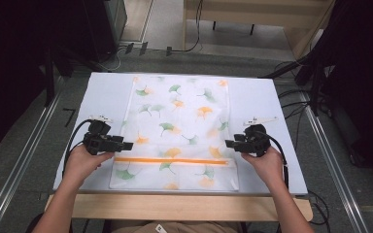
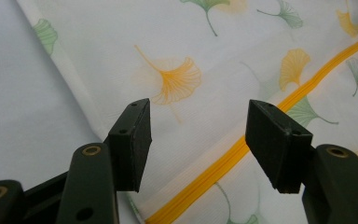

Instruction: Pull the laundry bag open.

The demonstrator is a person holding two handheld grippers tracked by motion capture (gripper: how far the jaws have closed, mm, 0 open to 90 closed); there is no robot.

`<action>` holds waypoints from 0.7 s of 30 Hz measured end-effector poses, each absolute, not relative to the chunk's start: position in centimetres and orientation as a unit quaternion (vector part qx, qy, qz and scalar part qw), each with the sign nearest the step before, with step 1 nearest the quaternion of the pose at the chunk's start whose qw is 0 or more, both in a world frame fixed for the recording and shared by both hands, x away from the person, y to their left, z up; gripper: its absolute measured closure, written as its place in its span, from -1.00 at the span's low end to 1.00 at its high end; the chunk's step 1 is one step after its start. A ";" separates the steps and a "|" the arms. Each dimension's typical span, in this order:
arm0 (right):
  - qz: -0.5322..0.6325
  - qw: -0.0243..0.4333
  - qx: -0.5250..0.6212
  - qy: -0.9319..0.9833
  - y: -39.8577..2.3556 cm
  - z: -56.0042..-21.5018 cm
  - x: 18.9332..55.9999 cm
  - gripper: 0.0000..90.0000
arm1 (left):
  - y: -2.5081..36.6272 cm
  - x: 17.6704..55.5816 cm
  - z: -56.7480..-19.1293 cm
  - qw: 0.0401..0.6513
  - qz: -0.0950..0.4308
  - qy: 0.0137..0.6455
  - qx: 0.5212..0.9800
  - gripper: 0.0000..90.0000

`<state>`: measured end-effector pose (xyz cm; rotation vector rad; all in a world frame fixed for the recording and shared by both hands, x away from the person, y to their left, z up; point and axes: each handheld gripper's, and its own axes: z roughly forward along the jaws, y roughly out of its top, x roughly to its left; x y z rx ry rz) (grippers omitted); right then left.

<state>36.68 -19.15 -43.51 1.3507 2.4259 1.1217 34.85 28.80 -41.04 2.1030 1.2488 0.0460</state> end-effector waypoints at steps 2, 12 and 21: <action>0.374 0.072 0.448 0.809 -19.3 -43.5 36.3 0.14 | 28.5 34.9 -41.0 0.340 0.018 0.478 0.809 -0.07; 0.373 0.069 0.454 0.806 -20.2 -43.2 34.0 0.16 | 26.3 35.0 -40.7 0.341 0.010 0.457 0.821 -0.11; 0.359 0.070 0.455 0.812 -20.5 -43.6 33.1 0.29 | 24.7 35.2 -40.6 0.348 0.009 0.435 0.830 -0.12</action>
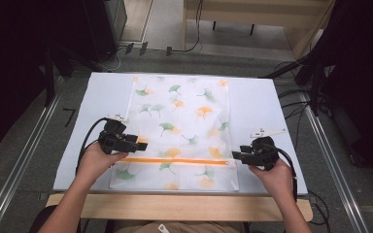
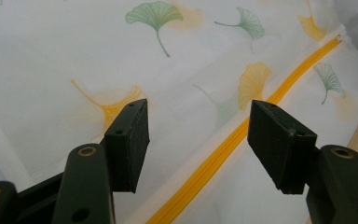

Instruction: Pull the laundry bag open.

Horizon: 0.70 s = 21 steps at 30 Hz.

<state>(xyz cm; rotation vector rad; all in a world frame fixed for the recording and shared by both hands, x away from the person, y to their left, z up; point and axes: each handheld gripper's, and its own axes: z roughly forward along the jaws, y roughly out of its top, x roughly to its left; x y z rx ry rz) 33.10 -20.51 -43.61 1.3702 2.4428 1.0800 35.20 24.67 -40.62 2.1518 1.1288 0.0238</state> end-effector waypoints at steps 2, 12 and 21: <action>0.358 0.067 0.454 0.813 -20.3 -43.7 33.0 0.33 | 24.3 35.1 -40.6 0.350 0.011 0.432 0.831 -0.12; 0.351 0.047 0.456 0.816 -20.0 -44.6 32.8 0.87 | 22.6 35.6 -40.9 0.352 0.009 0.419 0.837 -0.11; 0.336 0.021 0.456 0.824 -19.6 -45.7 33.0 1.00 | 21.4 35.7 -41.1 0.350 0.005 0.403 0.846 -0.11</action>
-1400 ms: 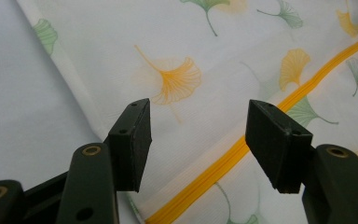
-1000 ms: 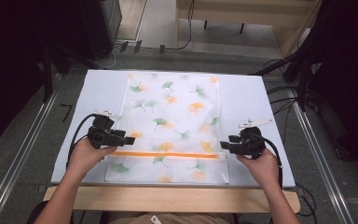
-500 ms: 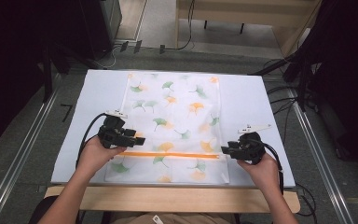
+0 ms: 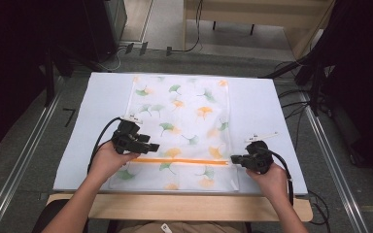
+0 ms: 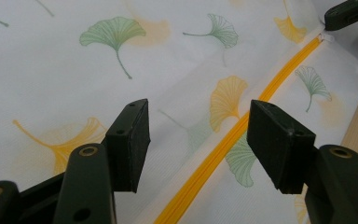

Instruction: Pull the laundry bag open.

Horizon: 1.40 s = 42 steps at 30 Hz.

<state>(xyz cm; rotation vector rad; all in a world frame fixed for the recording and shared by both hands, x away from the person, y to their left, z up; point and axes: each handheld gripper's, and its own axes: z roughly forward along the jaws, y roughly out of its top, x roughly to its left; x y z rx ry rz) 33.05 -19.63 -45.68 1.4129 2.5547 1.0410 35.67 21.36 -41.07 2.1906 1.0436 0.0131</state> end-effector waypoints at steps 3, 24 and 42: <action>0.329 0.020 0.453 0.828 -19.2 -45.9 32.9 1.00 | 21.1 35.7 -41.2 0.347 0.004 0.398 0.849 -0.10; 0.345 0.025 0.432 0.833 -18.0 -45.4 32.5 0.90 | 19.8 35.6 -41.4 0.352 0.002 0.383 0.854 -0.10; 0.338 0.070 0.420 0.839 -20.8 -45.7 31.0 0.30 | 17.1 35.8 -41.2 0.357 -0.009 0.355 0.864 -0.09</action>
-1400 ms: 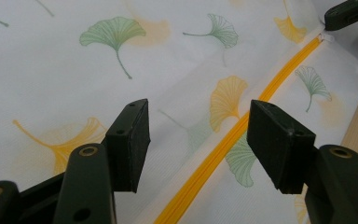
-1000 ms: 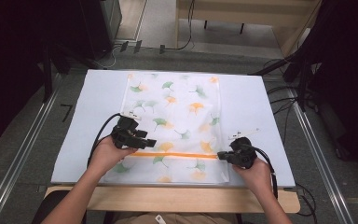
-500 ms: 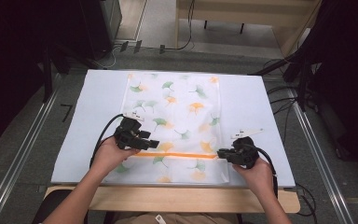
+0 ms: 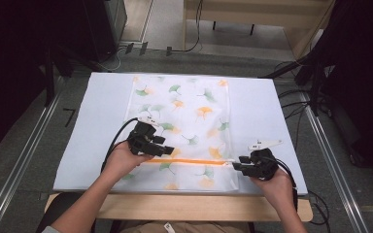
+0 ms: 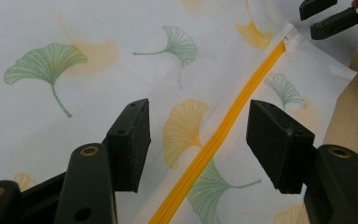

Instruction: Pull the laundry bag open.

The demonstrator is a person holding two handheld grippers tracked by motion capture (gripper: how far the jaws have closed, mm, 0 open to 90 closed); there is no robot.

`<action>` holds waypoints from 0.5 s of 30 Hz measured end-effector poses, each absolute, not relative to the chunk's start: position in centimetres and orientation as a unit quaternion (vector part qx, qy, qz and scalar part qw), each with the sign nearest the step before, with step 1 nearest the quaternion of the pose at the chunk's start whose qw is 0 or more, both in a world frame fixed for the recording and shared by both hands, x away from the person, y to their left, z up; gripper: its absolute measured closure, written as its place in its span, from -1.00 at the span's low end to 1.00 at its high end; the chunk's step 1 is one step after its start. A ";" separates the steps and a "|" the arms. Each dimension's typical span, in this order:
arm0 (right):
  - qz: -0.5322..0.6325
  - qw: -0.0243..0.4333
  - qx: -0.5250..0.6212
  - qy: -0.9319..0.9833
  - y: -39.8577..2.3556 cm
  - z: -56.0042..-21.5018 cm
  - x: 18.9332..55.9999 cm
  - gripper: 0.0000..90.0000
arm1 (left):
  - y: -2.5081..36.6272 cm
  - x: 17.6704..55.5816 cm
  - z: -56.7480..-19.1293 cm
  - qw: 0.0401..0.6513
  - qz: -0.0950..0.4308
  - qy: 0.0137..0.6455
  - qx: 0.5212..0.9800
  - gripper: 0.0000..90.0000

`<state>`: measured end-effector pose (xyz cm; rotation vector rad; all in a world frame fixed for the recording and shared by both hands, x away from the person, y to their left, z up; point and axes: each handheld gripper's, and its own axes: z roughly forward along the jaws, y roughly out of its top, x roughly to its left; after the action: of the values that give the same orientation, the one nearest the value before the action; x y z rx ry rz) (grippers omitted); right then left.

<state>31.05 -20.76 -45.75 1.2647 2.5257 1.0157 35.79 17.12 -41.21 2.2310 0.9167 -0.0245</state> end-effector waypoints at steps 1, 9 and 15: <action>0.336 0.073 0.417 0.841 -20.8 -45.9 31.0 0.28 | 17.0 35.8 -41.2 0.356 -0.009 0.352 0.865 -0.09; 0.317 0.082 0.406 0.853 -20.0 -46.7 31.2 0.24 | 16.1 35.6 -41.3 0.358 -0.018 0.353 0.864 -0.11; 0.309 0.106 0.394 0.859 -19.1 -46.8 31.2 0.35 | 16.1 35.7 -41.4 0.373 -0.041 0.352 0.858 -0.11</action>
<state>31.19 -19.11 -46.80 1.1607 2.5317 0.9098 35.74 16.11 -41.36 2.1974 0.9029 -0.1061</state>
